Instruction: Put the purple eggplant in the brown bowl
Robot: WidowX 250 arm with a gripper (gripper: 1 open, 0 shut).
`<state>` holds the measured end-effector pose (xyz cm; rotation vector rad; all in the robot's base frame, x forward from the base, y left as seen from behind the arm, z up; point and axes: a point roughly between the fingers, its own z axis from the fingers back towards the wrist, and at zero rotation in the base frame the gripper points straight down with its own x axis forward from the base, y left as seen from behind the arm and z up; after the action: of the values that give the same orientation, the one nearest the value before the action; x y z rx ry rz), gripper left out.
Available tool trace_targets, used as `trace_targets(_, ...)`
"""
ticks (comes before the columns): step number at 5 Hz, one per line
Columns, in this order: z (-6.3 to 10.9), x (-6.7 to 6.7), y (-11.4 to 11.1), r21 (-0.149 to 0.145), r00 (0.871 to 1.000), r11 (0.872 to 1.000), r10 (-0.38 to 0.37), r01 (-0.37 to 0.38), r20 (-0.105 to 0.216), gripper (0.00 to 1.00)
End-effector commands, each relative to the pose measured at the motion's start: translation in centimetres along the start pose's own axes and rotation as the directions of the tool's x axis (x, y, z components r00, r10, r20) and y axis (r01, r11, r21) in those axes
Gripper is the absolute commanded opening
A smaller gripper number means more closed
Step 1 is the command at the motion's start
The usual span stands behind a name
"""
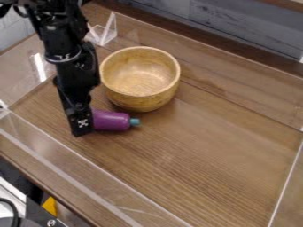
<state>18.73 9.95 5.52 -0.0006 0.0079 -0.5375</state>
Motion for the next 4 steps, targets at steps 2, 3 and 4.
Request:
trace_targets(2,-0.5,-0.8,0.7,0.026,0.999,0.999,-0.045,0.044,0.026,1.00)
trace_targets(3,-1.0,-1.3,1.1,0.024,0.998,0.998,-0.051,0.051,0.029,1.00)
trace_targets(4,-2.2,-0.7,1.1,0.022,0.999,1.000,-0.009,0.008,0.036,1.00)
